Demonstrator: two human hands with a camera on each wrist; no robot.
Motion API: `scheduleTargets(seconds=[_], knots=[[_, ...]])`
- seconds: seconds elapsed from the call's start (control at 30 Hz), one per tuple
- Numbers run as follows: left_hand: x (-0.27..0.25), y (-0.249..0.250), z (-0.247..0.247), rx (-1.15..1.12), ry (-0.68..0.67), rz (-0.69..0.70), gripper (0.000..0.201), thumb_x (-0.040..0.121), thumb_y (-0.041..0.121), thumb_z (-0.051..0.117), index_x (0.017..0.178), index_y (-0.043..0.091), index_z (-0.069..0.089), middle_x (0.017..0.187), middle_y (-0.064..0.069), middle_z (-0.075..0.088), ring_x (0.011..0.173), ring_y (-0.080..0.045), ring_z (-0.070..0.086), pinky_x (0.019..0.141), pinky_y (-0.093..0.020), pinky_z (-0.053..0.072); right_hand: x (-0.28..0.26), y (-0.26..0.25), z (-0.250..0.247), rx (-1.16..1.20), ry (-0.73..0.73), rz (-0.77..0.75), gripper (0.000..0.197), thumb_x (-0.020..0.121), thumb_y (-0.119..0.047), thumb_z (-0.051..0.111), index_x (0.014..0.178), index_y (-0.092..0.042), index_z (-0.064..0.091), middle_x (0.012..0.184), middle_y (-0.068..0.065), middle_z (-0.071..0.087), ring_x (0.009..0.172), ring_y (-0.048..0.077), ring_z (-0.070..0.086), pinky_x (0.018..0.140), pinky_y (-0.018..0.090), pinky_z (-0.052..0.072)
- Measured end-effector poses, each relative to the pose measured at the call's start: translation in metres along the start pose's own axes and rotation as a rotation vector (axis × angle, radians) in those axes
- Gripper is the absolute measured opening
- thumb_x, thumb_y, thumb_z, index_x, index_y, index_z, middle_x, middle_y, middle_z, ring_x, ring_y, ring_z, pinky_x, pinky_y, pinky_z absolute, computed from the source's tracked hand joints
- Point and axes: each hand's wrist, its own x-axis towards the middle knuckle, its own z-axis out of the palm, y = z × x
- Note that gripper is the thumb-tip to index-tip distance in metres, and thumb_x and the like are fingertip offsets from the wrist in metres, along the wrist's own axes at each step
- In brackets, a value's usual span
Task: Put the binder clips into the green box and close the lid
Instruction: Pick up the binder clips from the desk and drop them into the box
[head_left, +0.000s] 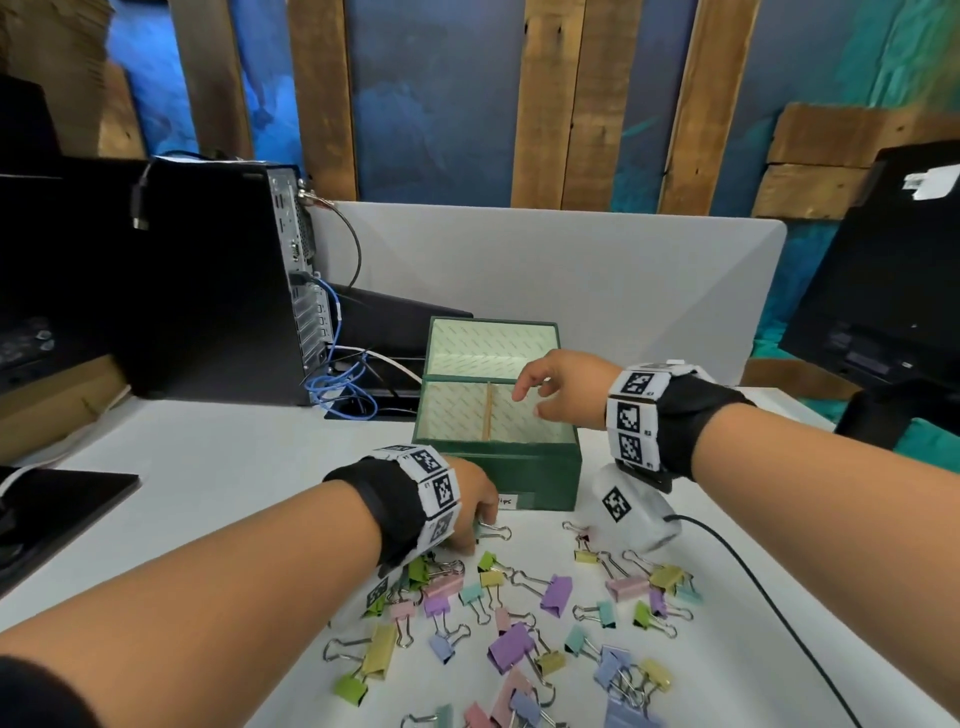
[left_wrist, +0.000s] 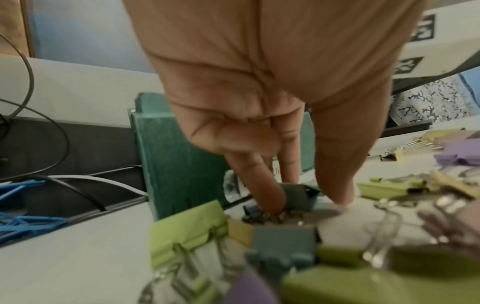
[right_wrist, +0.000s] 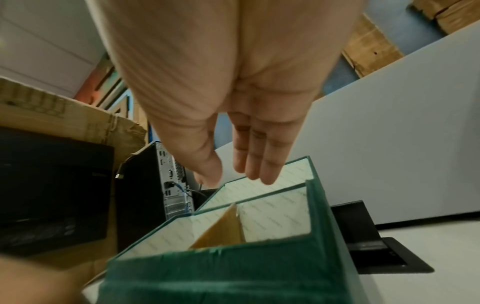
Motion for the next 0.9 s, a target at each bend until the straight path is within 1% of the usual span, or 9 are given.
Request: scheduleTargets(seconds=[0.07, 0.13, 0.23, 0.33, 0.4, 0.53, 0.73, 0.83, 0.9], knots=[[0.0, -0.001, -0.001, -0.015, -0.004, -0.002, 0.049, 0.084, 0.022, 0.066, 0.13, 0.019, 0.053, 0.132, -0.002, 0.055, 0.119, -0.022, 0.054, 0.097, -0.029, 0.043, -0.013, 0.0, 0.0, 0.008, 0.008, -0.038, 0.021, 0.085, -0.013, 0.059, 0.101, -0.024, 0.067, 0.104, -0.006, 0.054, 0.105, 0.017, 0.06, 0.083, 0.027, 0.048], [-0.002, -0.004, -0.002, -0.013, 0.016, -0.006, 0.044, 0.082, 0.021, 0.066, 0.125, 0.02, 0.057, 0.127, 0.0, 0.058, 0.111, -0.02, 0.057, 0.089, -0.026, 0.045, -0.028, -0.002, 0.001, 0.0, -0.037, -0.082, 0.018, 0.085, -0.015, 0.059, 0.098, -0.024, 0.068, 0.1, -0.009, 0.058, 0.095, 0.012, 0.06, 0.076, 0.02, 0.047], [-0.011, -0.011, -0.011, -0.059, 0.108, -0.018, 0.036, 0.081, 0.025, 0.064, 0.117, 0.025, 0.061, 0.115, 0.005, 0.062, 0.088, -0.011, 0.054, 0.075, -0.022, 0.043, -0.05, -0.003, 0.007, -0.018, -0.297, -0.125, 0.014, 0.085, -0.02, 0.062, 0.097, -0.025, 0.067, 0.097, -0.006, 0.066, 0.085, 0.008, 0.06, 0.072, 0.016, 0.044], [-0.026, -0.027, -0.032, -0.196, 0.239, -0.041, 0.033, 0.082, 0.028, 0.064, 0.114, 0.031, 0.059, 0.107, 0.01, 0.061, 0.085, -0.007, 0.057, 0.078, -0.022, 0.048, -0.062, -0.005, 0.021, -0.115, -0.555, -0.14, 0.018, 0.083, -0.025, 0.065, 0.101, -0.025, 0.067, 0.102, 0.002, 0.069, 0.086, 0.014, 0.061, 0.075, 0.023, 0.047], [-0.034, -0.042, -0.048, -0.268, 0.395, -0.073, 0.032, 0.08, 0.029, 0.065, 0.111, 0.033, 0.059, 0.102, 0.012, 0.059, 0.087, -0.009, 0.058, 0.079, -0.025, 0.051, -0.064, -0.009, 0.03, -0.176, -0.627, -0.147, 0.023, 0.08, -0.032, 0.069, 0.103, -0.027, 0.066, 0.101, 0.0, 0.068, 0.087, 0.015, 0.061, 0.077, 0.026, 0.048], [-0.032, -0.065, -0.059, -0.288, 0.603, -0.193, 0.034, 0.079, 0.03, 0.067, 0.111, 0.033, 0.059, 0.113, 0.008, 0.061, 0.094, -0.014, 0.062, 0.085, -0.033, 0.053, -0.062, -0.017, 0.044, -0.202, -0.702, -0.139, 0.037, 0.074, -0.042, 0.074, 0.104, -0.025, 0.062, 0.103, 0.0, 0.067, 0.083, 0.014, 0.057, 0.077, 0.029, 0.047], [-0.013, -0.062, -0.048, -0.261, 0.539, -0.189, 0.041, 0.081, 0.029, 0.068, 0.12, 0.031, 0.056, 0.123, 0.005, 0.059, 0.097, -0.014, 0.057, 0.084, -0.028, 0.049, -0.057, -0.018, 0.06, -0.241, -0.693, -0.121, 0.028, 0.075, -0.036, 0.073, 0.09, -0.026, 0.052, 0.082, -0.005, 0.055, 0.079, 0.017, 0.052, 0.07, 0.03, 0.043], [-0.008, -0.064, -0.039, -0.242, 0.501, -0.202, 0.052, 0.081, 0.035, 0.067, 0.13, 0.031, 0.048, 0.135, 0.002, 0.05, 0.115, -0.019, 0.054, 0.092, -0.032, 0.046, -0.055, -0.014, 0.055, -0.207, -0.671, -0.092, 0.023, 0.076, -0.031, 0.071, 0.09, -0.027, 0.053, 0.087, -0.004, 0.056, 0.077, 0.016, 0.051, 0.07, 0.029, 0.044], [-0.013, -0.07, -0.033, -0.261, 0.529, -0.197, 0.052, 0.08, 0.04, 0.066, 0.129, 0.032, 0.049, 0.132, 0.002, 0.05, 0.116, -0.018, 0.054, 0.091, -0.031, 0.046, -0.053, -0.01, 0.044, -0.169, -0.628, -0.077, 0.02, 0.077, -0.031, 0.069, 0.091, -0.028, 0.054, 0.09, -0.004, 0.059, 0.076, 0.014, 0.053, 0.071, 0.027, 0.045]])
